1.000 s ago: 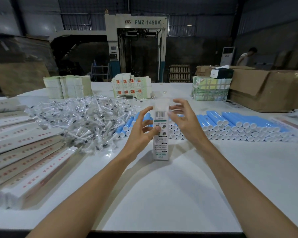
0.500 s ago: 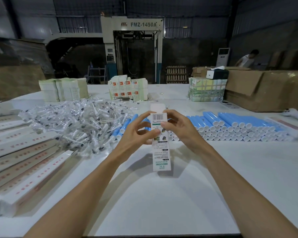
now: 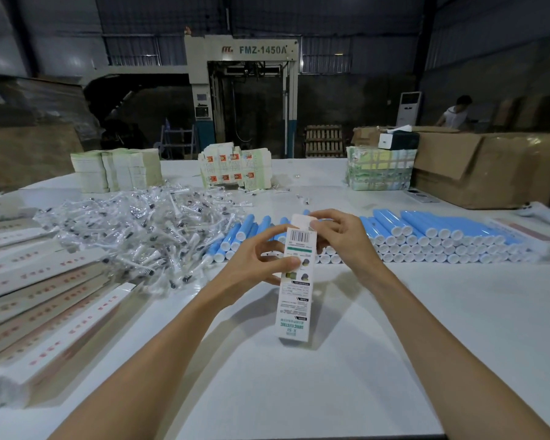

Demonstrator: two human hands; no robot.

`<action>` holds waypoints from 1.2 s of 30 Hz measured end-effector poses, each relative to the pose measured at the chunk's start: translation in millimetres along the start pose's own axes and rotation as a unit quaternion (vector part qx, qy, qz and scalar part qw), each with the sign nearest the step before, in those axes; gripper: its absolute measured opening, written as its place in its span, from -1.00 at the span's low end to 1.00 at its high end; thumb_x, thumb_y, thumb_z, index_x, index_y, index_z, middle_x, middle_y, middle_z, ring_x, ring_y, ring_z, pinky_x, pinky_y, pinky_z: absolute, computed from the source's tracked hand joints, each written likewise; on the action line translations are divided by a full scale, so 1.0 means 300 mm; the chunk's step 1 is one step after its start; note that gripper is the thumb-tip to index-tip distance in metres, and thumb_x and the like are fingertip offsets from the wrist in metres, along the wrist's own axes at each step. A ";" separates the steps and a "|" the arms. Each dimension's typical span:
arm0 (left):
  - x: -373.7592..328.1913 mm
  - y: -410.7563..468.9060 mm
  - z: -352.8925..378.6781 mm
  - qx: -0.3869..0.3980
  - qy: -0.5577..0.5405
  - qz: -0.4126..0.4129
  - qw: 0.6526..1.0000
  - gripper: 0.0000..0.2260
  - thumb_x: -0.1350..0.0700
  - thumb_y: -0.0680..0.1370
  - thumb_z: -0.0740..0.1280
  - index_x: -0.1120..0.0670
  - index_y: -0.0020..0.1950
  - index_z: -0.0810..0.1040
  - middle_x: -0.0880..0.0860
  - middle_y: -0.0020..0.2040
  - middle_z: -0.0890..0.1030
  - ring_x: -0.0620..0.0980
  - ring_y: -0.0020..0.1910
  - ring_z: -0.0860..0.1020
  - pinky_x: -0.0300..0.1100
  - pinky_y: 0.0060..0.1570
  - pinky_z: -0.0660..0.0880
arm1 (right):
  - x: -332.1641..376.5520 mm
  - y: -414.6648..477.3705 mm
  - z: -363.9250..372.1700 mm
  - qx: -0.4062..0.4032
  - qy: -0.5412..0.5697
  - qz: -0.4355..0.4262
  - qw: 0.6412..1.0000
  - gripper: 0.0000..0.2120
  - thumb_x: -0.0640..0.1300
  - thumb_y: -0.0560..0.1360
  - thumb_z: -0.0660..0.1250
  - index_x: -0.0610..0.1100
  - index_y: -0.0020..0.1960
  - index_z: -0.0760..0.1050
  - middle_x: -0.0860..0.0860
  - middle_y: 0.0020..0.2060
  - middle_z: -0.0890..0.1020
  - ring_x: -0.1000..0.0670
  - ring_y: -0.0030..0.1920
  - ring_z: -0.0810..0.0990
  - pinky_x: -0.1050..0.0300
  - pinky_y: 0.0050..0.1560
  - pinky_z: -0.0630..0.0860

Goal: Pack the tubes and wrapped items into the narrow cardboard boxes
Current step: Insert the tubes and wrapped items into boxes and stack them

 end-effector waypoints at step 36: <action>-0.054 -0.009 -0.004 -0.022 0.064 0.048 0.997 -0.33 0.03 0.56 0.60 -0.32 0.56 0.38 0.00 0.05 0.73 0.10 0.05 0.74 0.02 -0.07 0.73 | 0.042 0.007 0.005 0.021 0.069 0.047 0.996 -0.90 -0.21 0.57 0.48 -0.15 0.03 0.77 -0.16 -0.04 0.77 -0.15 0.01 0.77 0.13 0.01 0.68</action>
Point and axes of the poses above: each hand's wrist, its own y-axis towards the middle knuckle, its own z-axis out of the palm, x = y × z, the point moved 10 cm from there along y, towards the middle knuckle
